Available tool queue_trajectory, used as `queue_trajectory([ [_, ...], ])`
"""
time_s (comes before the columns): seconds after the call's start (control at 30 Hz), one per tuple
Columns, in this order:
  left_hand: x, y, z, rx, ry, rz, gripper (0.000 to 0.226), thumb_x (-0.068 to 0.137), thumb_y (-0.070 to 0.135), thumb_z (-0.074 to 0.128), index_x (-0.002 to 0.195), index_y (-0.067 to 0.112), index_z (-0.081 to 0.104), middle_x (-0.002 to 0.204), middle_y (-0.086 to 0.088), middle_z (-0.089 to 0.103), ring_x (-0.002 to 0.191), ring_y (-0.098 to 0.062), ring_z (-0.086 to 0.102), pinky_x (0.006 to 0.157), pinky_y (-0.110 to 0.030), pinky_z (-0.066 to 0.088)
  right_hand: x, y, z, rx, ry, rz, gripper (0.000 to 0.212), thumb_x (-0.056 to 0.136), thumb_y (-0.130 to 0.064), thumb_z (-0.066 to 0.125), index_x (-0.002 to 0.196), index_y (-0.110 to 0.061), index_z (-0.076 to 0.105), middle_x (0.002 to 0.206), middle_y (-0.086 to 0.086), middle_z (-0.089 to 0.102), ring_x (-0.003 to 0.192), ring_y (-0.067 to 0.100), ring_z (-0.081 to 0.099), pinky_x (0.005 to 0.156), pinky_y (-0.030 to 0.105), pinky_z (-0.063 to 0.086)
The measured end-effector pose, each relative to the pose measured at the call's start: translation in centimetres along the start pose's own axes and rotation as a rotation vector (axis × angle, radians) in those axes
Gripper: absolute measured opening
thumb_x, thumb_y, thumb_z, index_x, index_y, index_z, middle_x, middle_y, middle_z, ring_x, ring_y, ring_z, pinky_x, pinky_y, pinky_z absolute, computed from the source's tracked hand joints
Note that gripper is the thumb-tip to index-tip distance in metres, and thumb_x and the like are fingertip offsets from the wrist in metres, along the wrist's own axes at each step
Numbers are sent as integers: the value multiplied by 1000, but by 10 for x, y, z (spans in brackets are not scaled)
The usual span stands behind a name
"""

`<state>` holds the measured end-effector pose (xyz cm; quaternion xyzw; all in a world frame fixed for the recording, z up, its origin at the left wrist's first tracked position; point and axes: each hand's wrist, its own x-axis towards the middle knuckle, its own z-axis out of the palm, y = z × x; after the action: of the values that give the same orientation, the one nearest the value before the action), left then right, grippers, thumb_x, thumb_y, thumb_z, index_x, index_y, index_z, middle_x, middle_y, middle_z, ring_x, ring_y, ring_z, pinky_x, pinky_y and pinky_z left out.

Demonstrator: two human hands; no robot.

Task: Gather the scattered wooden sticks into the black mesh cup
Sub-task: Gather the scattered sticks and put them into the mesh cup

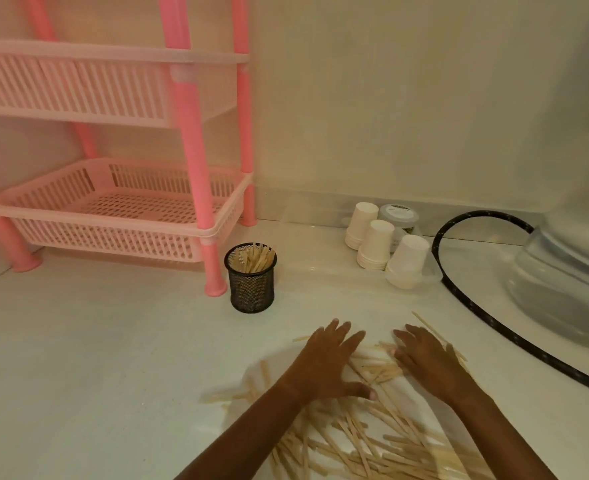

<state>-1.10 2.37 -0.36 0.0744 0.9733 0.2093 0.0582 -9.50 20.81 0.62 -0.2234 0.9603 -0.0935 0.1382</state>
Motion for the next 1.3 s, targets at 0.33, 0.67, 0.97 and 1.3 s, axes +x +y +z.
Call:
queue_trajectory([
  [0.33,23,7,-10,145,13,-60,81,80,46,63,139,5,26,141,-17,33,126,-29,37,103,-40,35,-30,-3,13,-128,85,-29,49,95,-39,40,140,-27,27,145,9,29,131,24,32,105,34,37],
  [0.67,21,-4,-15,275,67,-45,25,91,15,50,113,3,54,118,-15,51,110,-28,47,84,-39,43,-30,-23,13,-275,181,-204,24,94,-9,35,110,-13,52,114,4,52,96,16,49,70,24,32],
  [0.97,-1,-1,-18,553,140,85,26,45,20,88,58,22,65,60,5,63,50,-4,57,39,-15,42,-31,-29,18,-301,220,-227,36,93,3,27,123,-9,42,123,8,47,108,19,47,84,26,43],
  [1.3,-8,-11,-15,721,195,54,32,35,30,90,54,26,65,53,11,60,43,0,52,34,-10,38,-27,-27,16,-327,232,-317,32,92,5,32,116,-8,48,117,5,46,88,13,37,61,21,29],
])
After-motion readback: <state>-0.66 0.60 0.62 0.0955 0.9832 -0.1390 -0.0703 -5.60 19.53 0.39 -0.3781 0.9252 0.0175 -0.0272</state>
